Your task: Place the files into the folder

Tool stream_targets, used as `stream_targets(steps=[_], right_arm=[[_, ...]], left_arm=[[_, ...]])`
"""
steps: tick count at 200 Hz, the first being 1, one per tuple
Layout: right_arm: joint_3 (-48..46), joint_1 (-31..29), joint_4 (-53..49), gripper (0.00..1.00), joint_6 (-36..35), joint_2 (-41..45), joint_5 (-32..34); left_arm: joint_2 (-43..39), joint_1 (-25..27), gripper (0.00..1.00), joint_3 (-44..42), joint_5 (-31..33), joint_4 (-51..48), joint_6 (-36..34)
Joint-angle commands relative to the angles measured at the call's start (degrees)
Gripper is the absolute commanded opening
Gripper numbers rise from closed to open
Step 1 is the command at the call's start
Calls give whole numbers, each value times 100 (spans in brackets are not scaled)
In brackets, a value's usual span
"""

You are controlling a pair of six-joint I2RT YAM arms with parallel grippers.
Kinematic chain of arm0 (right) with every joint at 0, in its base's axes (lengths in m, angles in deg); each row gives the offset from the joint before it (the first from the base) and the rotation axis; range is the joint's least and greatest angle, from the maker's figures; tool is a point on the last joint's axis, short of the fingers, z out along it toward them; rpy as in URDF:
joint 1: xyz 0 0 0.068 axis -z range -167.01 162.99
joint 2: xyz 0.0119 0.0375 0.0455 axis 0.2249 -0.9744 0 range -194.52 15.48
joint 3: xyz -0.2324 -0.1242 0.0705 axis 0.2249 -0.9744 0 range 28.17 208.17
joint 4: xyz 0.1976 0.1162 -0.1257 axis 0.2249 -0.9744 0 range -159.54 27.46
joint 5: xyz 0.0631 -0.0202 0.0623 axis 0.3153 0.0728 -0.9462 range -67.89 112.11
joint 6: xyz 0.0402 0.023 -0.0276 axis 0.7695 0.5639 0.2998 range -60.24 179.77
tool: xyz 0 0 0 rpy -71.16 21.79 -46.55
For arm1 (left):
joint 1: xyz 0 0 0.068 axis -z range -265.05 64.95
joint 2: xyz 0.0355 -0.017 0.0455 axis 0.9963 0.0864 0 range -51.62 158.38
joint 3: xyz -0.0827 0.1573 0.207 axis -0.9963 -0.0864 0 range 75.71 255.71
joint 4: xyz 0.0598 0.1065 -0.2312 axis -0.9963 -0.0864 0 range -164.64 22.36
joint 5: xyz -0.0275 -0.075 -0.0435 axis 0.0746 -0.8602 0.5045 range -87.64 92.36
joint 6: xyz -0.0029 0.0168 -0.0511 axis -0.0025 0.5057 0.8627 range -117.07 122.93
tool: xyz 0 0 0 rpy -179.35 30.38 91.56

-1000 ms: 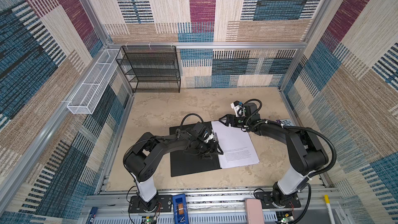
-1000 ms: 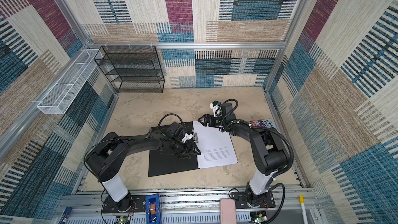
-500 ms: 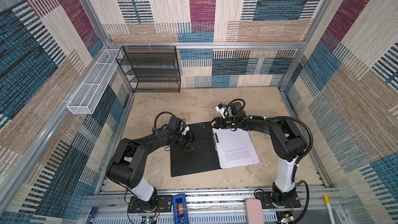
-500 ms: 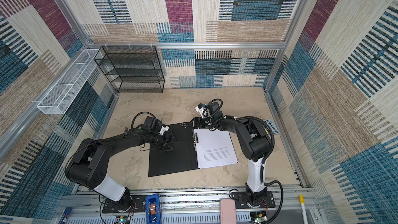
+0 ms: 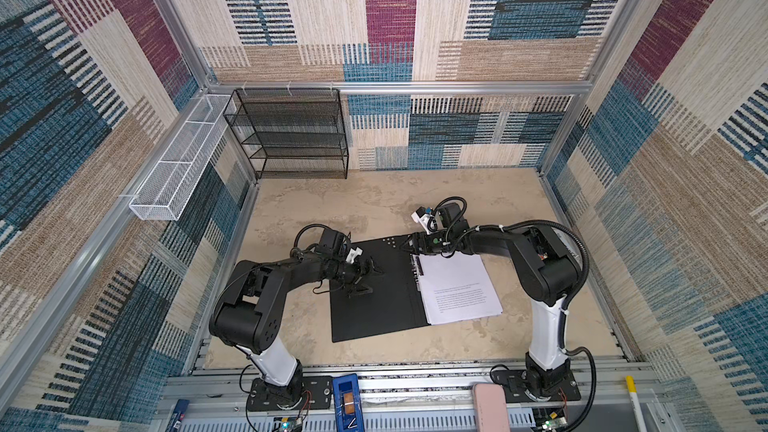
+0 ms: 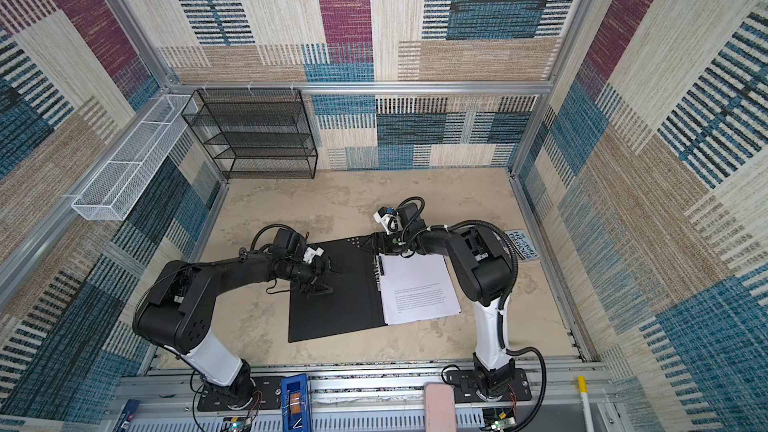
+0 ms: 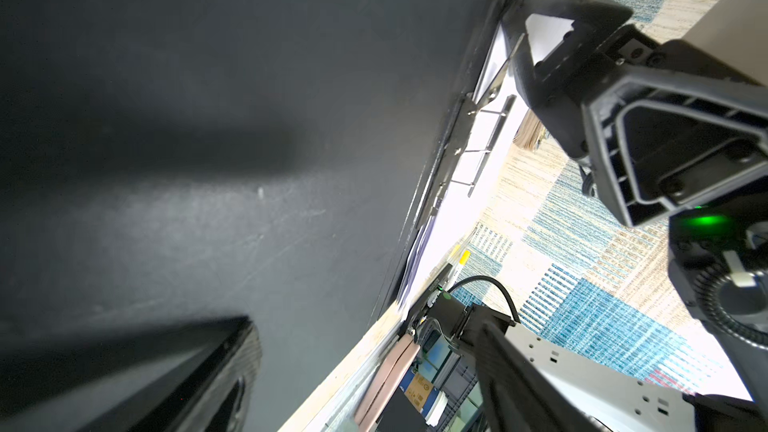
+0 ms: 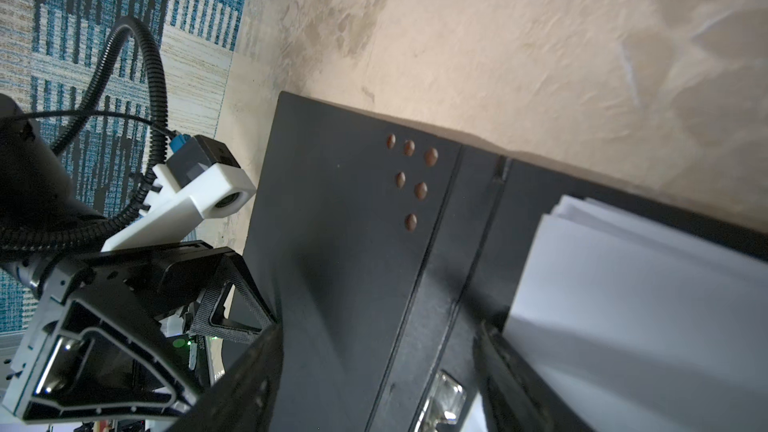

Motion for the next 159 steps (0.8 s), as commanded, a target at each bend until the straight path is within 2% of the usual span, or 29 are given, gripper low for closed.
stream_targets(steps=[1, 105, 159], right_arm=[[-83, -16, 55, 75, 132, 3, -21], [-243, -29, 644, 75, 434, 513, -1301], [-1175, -183, 594, 74, 425, 1477, -1353]], left_arm=[[52, -21, 83, -52, 496, -305, -179], [179, -130, 83, -81, 631, -404, -192], [16, -116, 82, 170, 664, -668, -362]])
